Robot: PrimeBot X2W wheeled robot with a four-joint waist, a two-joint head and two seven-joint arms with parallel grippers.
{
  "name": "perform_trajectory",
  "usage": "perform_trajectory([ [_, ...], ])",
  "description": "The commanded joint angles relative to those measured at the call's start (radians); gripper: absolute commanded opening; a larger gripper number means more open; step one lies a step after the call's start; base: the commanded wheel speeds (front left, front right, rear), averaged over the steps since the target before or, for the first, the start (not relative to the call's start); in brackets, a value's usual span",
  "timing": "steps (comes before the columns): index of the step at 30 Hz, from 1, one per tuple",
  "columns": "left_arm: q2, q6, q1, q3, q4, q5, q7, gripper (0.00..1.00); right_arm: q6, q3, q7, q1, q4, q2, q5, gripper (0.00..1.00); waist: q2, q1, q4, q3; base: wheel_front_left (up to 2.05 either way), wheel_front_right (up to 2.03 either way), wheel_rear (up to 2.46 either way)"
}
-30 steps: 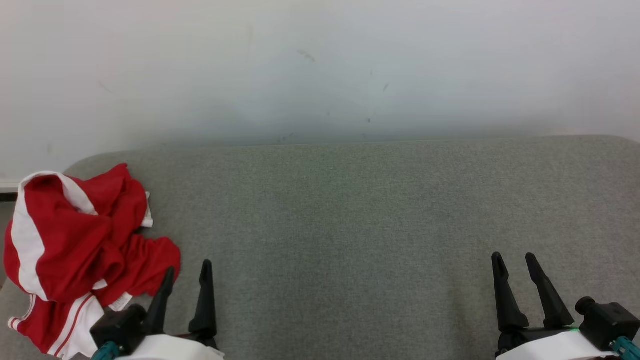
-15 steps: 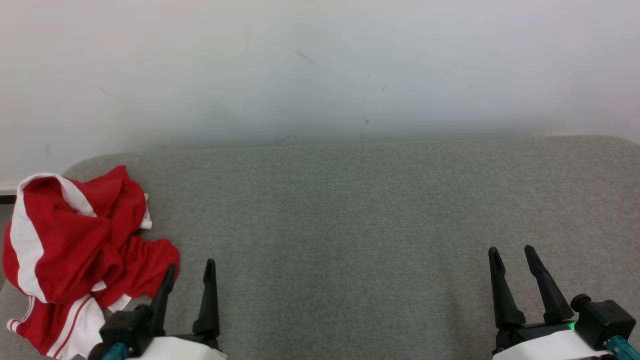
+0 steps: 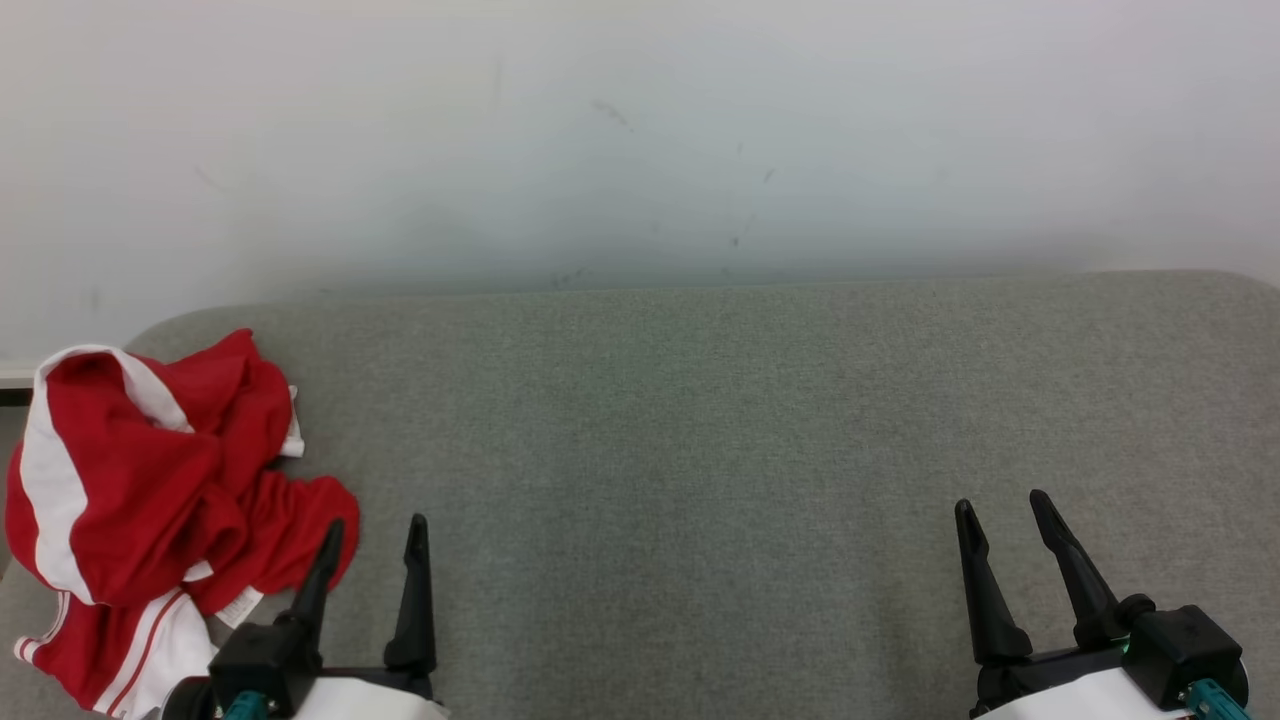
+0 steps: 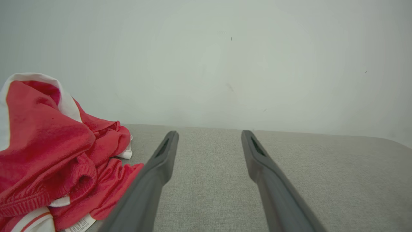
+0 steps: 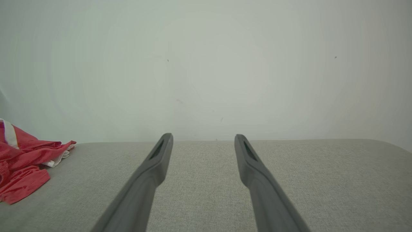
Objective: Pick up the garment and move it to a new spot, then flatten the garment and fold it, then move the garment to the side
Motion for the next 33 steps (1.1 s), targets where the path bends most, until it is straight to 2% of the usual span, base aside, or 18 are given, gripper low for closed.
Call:
perform_trajectory([
  [1, 0.003, 0.0, -0.002, 0.005, 0.0, 0.032, -0.011, 1.0, -0.002, 0.005, -0.011, -0.005, -0.002, -0.009, -0.026, 1.0, 0.0, 0.0, -0.001, 0.0, 0.0, 0.0, 0.0],
  [9, 0.001, 0.004, -0.002, 0.011, -0.002, 0.071, -0.024, 1.0, -0.002, 0.017, -0.025, -0.005, -0.006, -0.009, -0.061, 1.0, 0.0, 0.0, -0.004, 0.002, 0.0, 0.0, 0.0],
  [33, -0.001, 0.002, -0.002, 0.022, 0.012, 0.024, -0.025, 1.0, -0.002, 0.015, -0.026, 0.0, -0.007, -0.008, -0.053, 1.0, 0.0, 0.0, -0.002, 0.003, 0.0, 0.0, 0.0],
])
